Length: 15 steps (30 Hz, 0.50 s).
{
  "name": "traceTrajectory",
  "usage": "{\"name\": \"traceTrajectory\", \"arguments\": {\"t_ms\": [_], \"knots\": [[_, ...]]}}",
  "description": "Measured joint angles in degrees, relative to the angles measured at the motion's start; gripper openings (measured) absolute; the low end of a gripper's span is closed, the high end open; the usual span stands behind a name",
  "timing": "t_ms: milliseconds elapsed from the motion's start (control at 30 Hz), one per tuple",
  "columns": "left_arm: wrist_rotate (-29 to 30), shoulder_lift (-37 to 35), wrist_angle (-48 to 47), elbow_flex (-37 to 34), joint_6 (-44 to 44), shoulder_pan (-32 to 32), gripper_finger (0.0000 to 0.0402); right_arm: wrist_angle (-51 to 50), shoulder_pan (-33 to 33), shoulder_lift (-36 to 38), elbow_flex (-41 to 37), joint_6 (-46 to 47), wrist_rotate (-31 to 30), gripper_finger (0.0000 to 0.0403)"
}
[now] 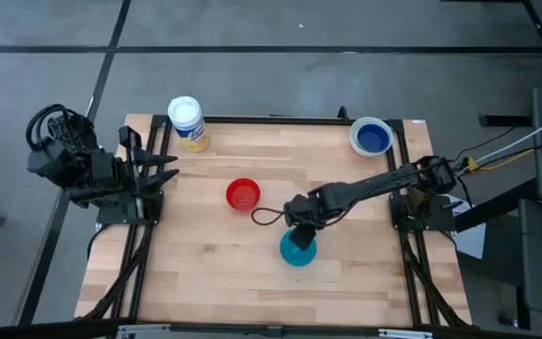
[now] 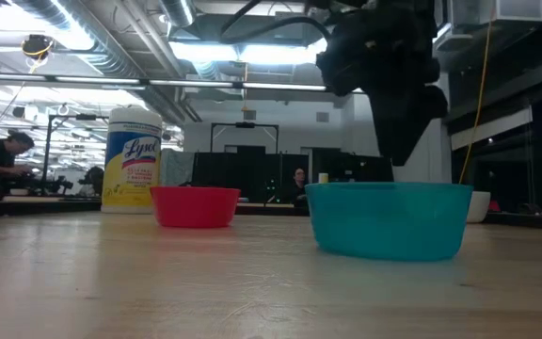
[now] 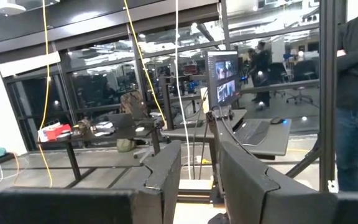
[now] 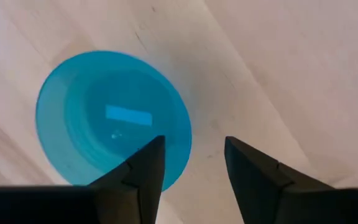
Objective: Nest bowls inside each other
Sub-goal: Stack the light blue bowl on top of the dark blue bowl
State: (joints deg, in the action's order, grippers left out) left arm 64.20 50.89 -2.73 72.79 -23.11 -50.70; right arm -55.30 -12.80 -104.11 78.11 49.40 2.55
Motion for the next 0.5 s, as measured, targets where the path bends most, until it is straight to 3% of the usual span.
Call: {"name": "traceTrajectory", "arguments": {"t_ms": [500], "knots": [[0.1,-0.1,0.2,0.0,-0.2,0.0,0.0106,4.8,0.0,-7.3,0.0,-3.3,2.9,0.0179]]}}
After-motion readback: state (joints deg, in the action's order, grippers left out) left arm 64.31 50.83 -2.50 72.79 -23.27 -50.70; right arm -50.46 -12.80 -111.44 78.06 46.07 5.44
